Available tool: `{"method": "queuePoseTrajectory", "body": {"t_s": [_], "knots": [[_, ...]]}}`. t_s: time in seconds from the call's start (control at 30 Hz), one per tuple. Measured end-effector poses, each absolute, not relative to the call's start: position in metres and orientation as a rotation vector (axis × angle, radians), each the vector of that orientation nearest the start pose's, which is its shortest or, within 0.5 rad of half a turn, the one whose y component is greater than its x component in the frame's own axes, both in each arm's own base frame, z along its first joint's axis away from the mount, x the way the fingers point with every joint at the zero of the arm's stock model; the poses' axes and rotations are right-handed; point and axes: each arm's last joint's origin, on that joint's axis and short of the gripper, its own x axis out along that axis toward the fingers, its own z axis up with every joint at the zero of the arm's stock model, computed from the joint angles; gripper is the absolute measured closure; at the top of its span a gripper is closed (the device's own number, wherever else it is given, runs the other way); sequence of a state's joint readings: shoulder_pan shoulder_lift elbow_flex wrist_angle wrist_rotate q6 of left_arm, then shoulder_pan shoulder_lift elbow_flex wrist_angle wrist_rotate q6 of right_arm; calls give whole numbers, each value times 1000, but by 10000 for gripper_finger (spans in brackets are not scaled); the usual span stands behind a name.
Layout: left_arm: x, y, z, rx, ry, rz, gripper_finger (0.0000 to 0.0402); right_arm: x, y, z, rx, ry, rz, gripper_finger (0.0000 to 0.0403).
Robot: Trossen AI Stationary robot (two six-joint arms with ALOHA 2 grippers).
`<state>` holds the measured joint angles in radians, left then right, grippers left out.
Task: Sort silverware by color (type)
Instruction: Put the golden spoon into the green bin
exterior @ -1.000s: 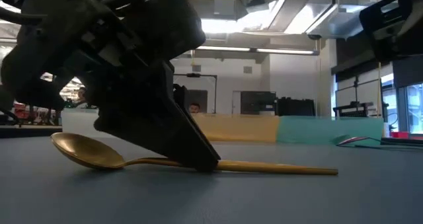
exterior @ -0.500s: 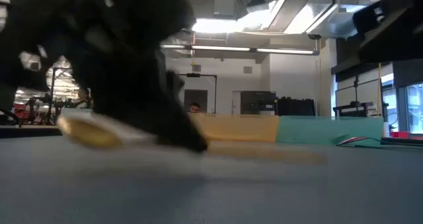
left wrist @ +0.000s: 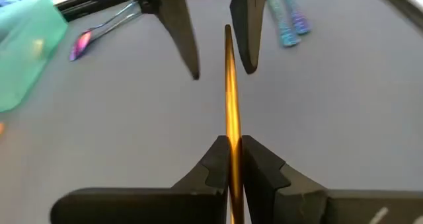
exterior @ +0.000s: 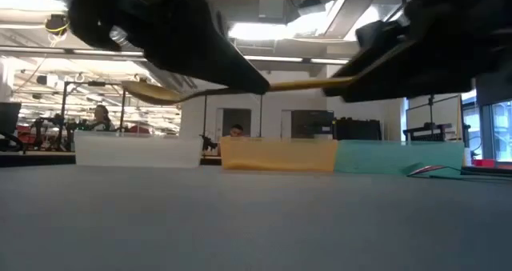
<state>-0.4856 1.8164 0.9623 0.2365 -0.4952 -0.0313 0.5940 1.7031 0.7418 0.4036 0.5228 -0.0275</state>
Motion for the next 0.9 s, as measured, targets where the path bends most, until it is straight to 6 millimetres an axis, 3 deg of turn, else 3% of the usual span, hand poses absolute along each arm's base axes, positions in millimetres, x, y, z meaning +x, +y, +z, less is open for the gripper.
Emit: {"method": "queuePoseTrajectory", "body": {"t_s": [0.2,0.4,0.57,0.8,0.9], "knots": [[338,-141,161,287,556,59,382,289,148,151,-403,467,51,200],[345,-124,161,286,559,123,382,297,133,151,-419,482,80,204],[347,-117,161,321,562,138,382,303,119,150,-412,497,48,253],[349,-111,161,357,571,131,381,304,115,150,-432,503,36,380],[349,-110,161,367,574,133,371,303,114,149,-441,511,-3,388]]}}
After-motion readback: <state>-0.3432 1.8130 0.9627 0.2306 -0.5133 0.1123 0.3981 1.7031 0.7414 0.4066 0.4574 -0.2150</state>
